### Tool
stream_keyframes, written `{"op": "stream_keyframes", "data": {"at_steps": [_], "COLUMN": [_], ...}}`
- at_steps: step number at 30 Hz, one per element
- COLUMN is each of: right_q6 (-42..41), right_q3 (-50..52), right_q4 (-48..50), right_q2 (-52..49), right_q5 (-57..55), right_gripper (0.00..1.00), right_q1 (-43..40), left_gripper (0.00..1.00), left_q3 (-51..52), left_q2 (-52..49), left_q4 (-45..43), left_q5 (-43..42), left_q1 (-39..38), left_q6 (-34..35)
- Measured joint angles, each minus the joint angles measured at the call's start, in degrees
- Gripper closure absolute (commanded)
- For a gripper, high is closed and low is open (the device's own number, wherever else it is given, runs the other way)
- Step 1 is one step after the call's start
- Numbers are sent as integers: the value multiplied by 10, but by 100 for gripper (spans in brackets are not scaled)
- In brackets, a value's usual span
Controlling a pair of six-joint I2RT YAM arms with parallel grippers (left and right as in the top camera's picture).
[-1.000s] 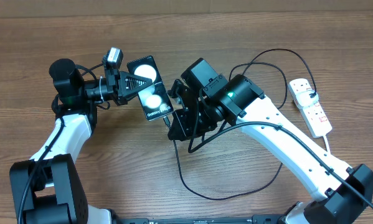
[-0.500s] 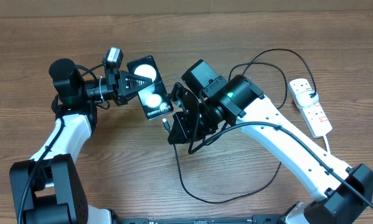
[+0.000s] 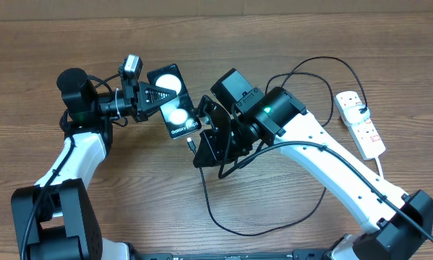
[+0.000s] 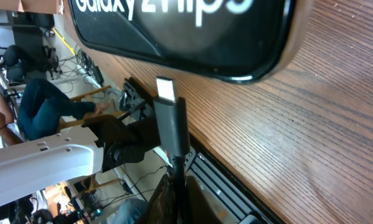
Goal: Plug charger to phone and switch on socket
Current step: 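Align the plug with the phone port and push it in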
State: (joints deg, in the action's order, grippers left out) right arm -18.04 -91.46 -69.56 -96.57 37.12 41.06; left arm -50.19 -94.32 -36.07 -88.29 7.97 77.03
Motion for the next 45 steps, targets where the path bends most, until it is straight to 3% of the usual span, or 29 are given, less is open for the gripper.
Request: {"op": "stream_keyframes", "data": {"at_steps": [45], "right_q6": [0], "right_q3": [0], "right_q4": [14], "right_q2": [0], "right_q5": [36], "right_gripper": [96], "right_q1": [-13], "left_gripper": [96], "left_q3": [0], "left_q2": [0], "left_q4": [0], "left_q5": [2], "left_q1": [0], "left_q6": [10]}}
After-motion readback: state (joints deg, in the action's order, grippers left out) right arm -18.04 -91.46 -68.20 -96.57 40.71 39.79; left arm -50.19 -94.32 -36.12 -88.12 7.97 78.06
